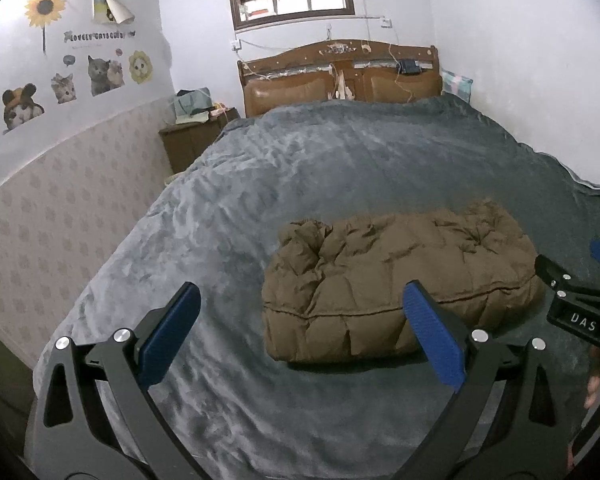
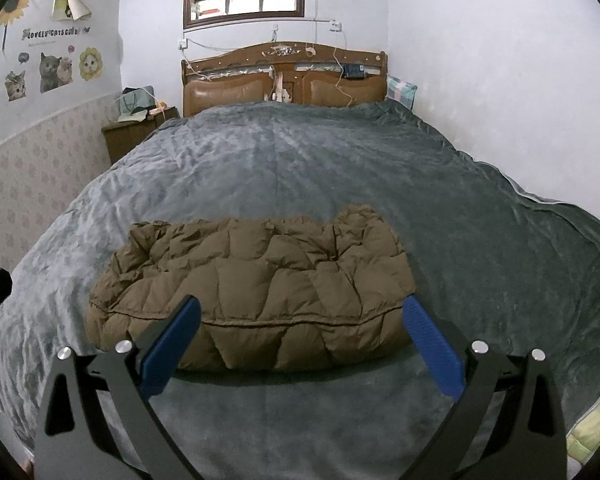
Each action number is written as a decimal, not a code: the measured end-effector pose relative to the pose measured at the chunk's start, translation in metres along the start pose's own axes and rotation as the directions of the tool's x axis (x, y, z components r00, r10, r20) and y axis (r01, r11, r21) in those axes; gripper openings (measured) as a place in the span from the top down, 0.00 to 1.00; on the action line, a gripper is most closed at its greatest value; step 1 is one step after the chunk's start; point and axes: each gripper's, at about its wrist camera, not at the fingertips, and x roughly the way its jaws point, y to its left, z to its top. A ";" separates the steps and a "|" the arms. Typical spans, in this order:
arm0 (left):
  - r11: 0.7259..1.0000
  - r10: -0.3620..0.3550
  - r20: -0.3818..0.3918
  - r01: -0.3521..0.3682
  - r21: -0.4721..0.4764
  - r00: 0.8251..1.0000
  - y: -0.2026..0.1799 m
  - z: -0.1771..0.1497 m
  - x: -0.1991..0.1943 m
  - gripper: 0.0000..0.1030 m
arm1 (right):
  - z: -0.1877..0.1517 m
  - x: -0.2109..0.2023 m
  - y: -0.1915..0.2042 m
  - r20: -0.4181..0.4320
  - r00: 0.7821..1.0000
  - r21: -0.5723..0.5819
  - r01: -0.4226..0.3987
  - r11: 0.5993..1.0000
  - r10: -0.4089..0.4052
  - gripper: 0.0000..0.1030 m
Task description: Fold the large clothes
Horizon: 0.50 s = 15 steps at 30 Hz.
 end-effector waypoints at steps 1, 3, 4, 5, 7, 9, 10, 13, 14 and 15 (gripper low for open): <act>1.000 0.004 0.003 -0.004 0.000 1.000 0.000 0.000 -0.001 0.03 | 0.000 0.000 0.000 -0.001 1.000 0.000 0.000 1.000 0.000 0.02; 1.000 0.005 0.003 -0.005 0.002 1.000 0.000 0.001 -0.002 0.03 | 0.001 0.000 0.000 -0.001 1.000 0.000 -0.001 1.000 0.001 0.02; 1.000 0.007 0.002 -0.007 0.000 1.000 0.000 0.001 -0.002 0.03 | 0.001 -0.001 0.000 -0.001 1.000 -0.001 -0.002 1.000 0.002 0.02; 1.000 0.007 0.001 -0.007 -0.002 1.000 0.000 0.001 -0.002 0.03 | 0.002 0.000 0.000 -0.002 1.000 -0.001 -0.001 1.000 0.001 0.02; 1.000 0.006 -0.005 -0.006 -0.006 1.000 0.000 0.002 -0.001 0.03 | 0.001 -0.001 0.000 -0.002 1.000 -0.001 -0.001 1.000 0.001 0.02; 1.000 -0.001 -0.011 0.001 -0.013 1.000 0.001 0.002 -0.001 0.03 | 0.001 0.000 0.000 -0.004 1.000 -0.001 0.000 1.000 0.000 0.02; 1.000 0.000 -0.013 0.000 -0.014 1.000 0.001 0.003 -0.001 0.03 | 0.001 -0.001 0.001 -0.004 1.000 -0.001 0.001 1.000 -0.001 0.02; 1.000 0.002 -0.015 -0.002 -0.016 1.000 0.002 0.004 0.001 0.03 | 0.002 0.000 0.001 -0.008 1.000 -0.002 0.006 1.000 -0.006 0.02; 1.000 0.002 -0.014 -0.002 -0.015 1.000 0.002 0.004 0.001 0.03 | 0.003 0.000 0.003 -0.009 1.000 -0.002 0.007 1.000 -0.007 0.02; 1.000 0.002 -0.013 -0.002 -0.015 1.000 0.002 0.003 0.000 0.03 | 0.003 0.001 0.004 -0.008 1.000 -0.002 0.006 1.000 -0.006 0.02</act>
